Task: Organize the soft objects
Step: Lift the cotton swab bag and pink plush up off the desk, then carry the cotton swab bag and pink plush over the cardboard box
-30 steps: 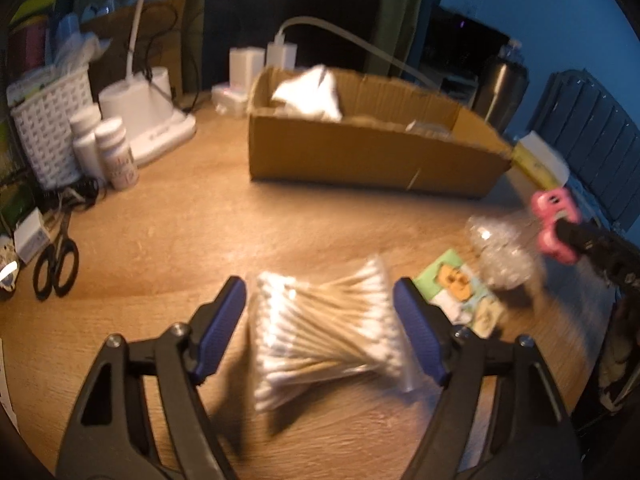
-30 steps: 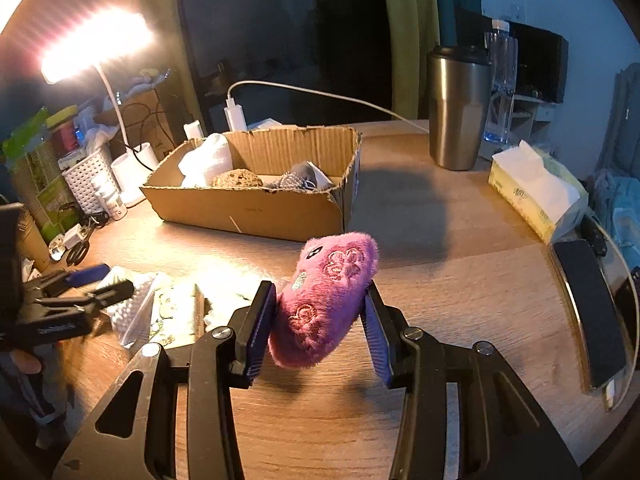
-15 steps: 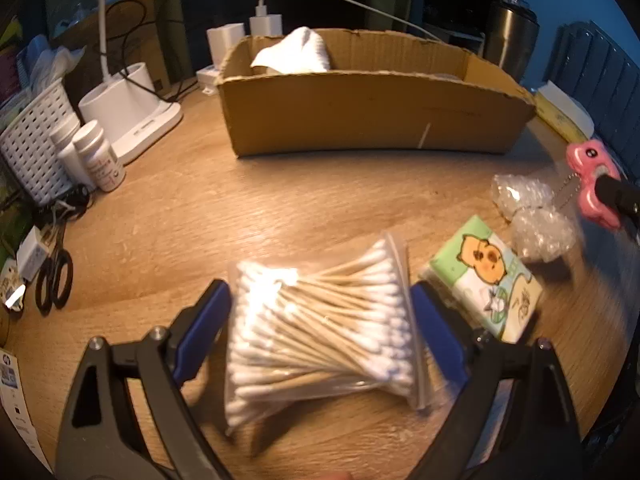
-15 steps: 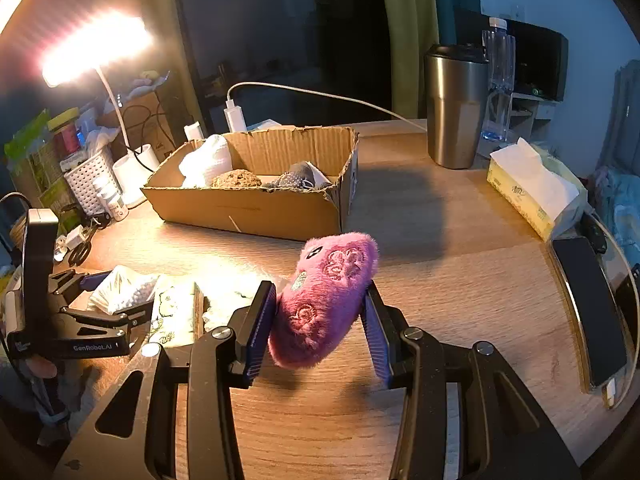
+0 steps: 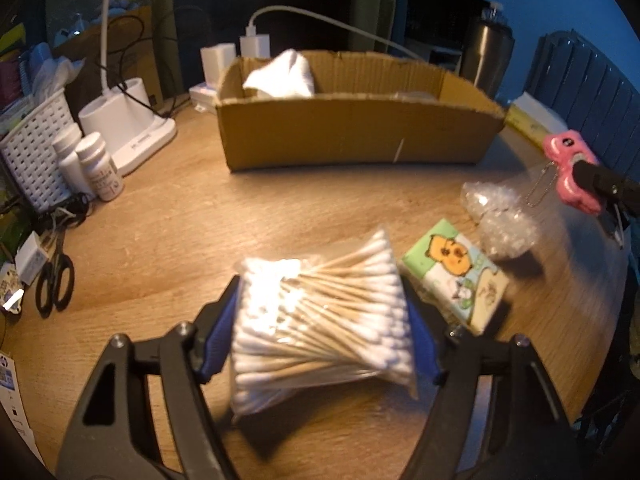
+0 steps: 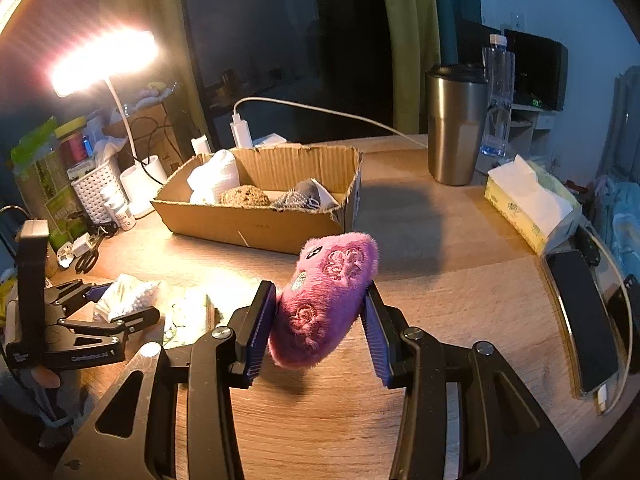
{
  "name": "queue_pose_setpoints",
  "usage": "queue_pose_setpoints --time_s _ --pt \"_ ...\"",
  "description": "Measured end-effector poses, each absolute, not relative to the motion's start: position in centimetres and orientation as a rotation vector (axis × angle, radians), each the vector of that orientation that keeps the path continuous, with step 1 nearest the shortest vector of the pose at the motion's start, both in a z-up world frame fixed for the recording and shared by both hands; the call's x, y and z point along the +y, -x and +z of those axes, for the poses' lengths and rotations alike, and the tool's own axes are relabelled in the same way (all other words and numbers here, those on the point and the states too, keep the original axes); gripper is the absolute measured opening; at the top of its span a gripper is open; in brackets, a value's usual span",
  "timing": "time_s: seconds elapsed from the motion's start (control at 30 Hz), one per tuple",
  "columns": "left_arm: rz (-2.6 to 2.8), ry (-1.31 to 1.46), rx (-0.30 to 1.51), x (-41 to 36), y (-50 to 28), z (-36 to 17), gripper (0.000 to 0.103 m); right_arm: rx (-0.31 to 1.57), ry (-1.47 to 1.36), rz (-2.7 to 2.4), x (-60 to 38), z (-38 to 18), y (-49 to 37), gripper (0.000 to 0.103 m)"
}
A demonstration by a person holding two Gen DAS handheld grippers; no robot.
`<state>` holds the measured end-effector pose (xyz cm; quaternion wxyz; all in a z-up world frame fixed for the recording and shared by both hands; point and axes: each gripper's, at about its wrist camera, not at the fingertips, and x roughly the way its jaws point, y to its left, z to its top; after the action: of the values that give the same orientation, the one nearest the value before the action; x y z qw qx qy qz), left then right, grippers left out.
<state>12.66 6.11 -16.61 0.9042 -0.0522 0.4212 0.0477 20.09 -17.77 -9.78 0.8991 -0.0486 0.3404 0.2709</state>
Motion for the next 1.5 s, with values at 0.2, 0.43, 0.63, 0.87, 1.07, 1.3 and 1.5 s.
queue_pose_setpoints --time_s 0.2,0.43,0.63,0.87,1.07,1.3,1.5 --pt "0.065 0.103 0.792 6.0 -11.6 -14.1 0.073 0.68 0.113 0.571 -17.1 -8.6 -19.6 0.045" --pt "0.042 0.087 0.695 5.3 -10.7 -11.2 0.073 0.647 0.128 0.581 -16.5 -7.1 -18.7 0.045" --pt "0.026 0.074 0.592 4.8 -10.0 -8.5 0.073 0.618 0.138 0.589 -16.2 -5.7 -18.2 0.045" --pt "0.015 0.059 0.514 4.3 -9.8 -5.8 0.073 0.576 0.148 0.599 -15.7 -3.8 -17.6 0.045" --pt "0.014 0.064 0.471 4.3 -9.9 -3.9 0.073 0.543 0.152 0.598 -15.4 -2.5 -17.4 0.045" --pt "0.003 0.055 0.428 4.0 -10.4 -2.1 0.074 0.514 0.148 0.601 -15.3 -1.3 -17.3 0.045" --pt "-0.001 0.04 0.388 3.9 -11.1 -0.4 0.073 0.49 0.147 0.601 -15.3 -0.5 -17.9 0.045"
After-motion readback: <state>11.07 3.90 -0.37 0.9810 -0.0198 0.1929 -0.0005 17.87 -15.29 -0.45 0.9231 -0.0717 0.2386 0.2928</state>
